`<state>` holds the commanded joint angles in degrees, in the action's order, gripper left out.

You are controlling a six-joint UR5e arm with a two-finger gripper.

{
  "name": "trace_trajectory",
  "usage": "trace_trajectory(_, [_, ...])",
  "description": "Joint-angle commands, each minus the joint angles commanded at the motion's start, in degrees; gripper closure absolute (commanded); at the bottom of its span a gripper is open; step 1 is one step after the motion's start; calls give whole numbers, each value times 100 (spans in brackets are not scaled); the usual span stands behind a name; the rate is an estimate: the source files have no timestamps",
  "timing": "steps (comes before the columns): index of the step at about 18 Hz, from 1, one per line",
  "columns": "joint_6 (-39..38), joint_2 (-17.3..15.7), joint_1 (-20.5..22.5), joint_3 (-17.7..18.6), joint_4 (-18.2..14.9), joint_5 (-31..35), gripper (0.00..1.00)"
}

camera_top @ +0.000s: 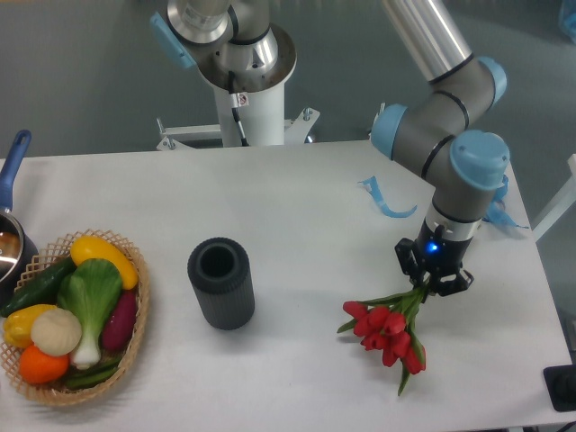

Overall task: Pick up the flowers from the table
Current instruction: 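Lift the red tulip bunch up off the table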

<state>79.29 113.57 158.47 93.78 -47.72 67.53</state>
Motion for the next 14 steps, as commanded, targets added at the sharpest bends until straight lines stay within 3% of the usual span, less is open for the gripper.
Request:
trace_trajectory(5, [-702, -677, 88, 53, 0, -1889, 82])
trace_trajectory(9, [-995, -1169, 395, 377, 9, -3409, 82])
trace_trajectory(11, [-1047, -1302, 631, 623, 9, -4122, 82])
trace_trajectory(14, [-1196, -1311, 817, 686, 9, -4844, 82])
